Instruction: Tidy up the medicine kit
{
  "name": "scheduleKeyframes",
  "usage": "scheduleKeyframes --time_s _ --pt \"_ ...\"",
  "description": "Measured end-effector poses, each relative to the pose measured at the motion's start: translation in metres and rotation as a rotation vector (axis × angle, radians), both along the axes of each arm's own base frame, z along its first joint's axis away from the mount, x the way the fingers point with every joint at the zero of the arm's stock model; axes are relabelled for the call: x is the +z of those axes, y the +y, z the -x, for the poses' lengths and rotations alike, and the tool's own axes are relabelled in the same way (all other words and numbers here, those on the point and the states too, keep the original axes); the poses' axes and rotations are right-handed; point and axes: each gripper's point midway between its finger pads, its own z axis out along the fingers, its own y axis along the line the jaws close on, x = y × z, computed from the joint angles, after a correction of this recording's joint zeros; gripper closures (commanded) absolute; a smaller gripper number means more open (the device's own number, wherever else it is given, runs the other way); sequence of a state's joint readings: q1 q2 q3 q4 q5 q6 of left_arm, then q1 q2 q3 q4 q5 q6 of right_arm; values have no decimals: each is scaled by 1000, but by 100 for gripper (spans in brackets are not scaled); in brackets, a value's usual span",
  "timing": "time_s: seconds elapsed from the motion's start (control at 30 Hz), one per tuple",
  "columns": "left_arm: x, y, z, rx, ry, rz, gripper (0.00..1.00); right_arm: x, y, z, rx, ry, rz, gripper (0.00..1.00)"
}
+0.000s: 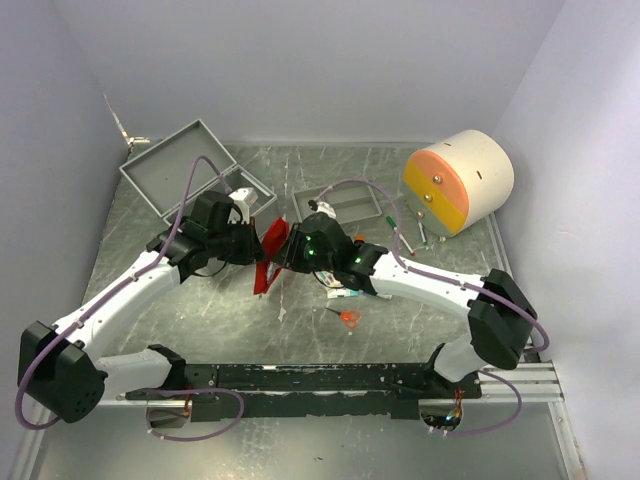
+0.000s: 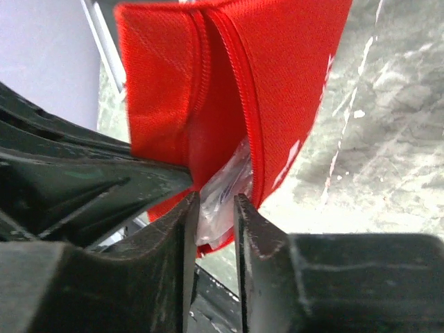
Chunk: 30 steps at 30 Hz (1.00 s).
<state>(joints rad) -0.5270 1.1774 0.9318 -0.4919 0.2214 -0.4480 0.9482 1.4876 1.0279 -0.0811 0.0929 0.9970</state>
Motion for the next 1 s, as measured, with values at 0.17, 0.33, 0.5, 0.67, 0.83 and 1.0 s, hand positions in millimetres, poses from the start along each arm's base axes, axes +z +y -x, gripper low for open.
scheduleKeyframes --time_s 0.17,0.33,0.5,0.67,0.83,1.0 --pt "0 -1 -2 -4 -15 3 93 -11 2 9 66 16 28 90" --pt "0 -1 -3 -7 -23 4 93 -10 10 21 154 8 -3 73" --pt "2 -2 -6 -10 -36 8 93 -13 7 21 153 4 23 67" --pt "0 -2 -7 -10 -48 2 93 -3 -3 5 42 -7 72 76" --pt "0 1 -8 4 -65 -10 93 24 -3 -11 -47 -33 54 78" --pt "3 -1 -9 3 -86 -8 93 25 -1 -23 -98 -24 84 70"
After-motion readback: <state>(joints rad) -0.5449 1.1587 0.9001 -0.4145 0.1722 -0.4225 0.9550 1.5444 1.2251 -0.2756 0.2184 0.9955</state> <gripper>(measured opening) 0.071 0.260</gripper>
